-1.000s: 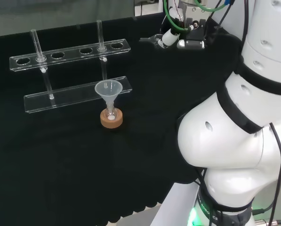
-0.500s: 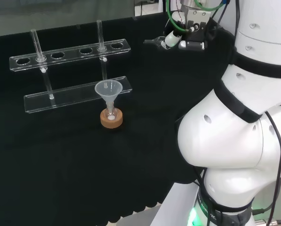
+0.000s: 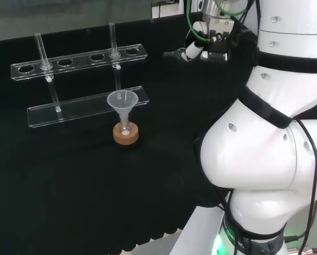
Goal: Put the weighing funnel back on the table.
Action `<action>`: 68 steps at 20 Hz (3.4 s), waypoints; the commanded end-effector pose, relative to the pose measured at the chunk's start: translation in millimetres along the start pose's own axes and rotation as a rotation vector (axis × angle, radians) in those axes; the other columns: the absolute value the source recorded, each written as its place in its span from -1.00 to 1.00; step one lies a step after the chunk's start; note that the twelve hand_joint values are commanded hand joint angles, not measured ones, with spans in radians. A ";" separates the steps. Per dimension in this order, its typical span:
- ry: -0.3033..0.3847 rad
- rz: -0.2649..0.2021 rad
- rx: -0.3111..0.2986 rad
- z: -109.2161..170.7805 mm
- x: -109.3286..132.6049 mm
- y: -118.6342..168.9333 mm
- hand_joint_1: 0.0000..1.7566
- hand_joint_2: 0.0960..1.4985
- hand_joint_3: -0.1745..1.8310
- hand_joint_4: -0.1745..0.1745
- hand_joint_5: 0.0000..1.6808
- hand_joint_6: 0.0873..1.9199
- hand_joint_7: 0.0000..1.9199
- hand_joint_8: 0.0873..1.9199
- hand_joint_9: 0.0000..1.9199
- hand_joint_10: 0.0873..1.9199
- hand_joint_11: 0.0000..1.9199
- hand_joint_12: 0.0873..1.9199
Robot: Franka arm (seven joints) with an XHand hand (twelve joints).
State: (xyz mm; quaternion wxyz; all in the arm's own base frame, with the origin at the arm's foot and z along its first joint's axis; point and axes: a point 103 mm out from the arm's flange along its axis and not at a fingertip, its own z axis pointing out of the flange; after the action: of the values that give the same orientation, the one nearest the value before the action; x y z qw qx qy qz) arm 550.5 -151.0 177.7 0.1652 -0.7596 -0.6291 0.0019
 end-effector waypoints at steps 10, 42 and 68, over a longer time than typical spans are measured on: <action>-0.025 -0.051 0.111 71.2 5.6 40.9 0.29 -0.14 -0.31 1.00 0.61 -0.59 -0.46 -0.31 0.11 -0.84 0.01 -0.09; -0.103 -0.035 0.137 98.9 -10.8 56.5 0.29 -0.14 -0.31 1.00 0.62 -0.60 -0.50 -0.31 0.05 -0.86 -0.03 -0.08; -0.185 -0.040 0.129 99.9 -3.4 54.4 0.25 0.20 -0.71 1.00 0.47 -0.47 -0.59 -0.26 -0.06 -0.76 -0.12 0.00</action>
State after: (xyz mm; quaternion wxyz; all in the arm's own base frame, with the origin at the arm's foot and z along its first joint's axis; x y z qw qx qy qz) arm 580.3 -137.3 67.1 0.1632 -0.7311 -0.6545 0.1023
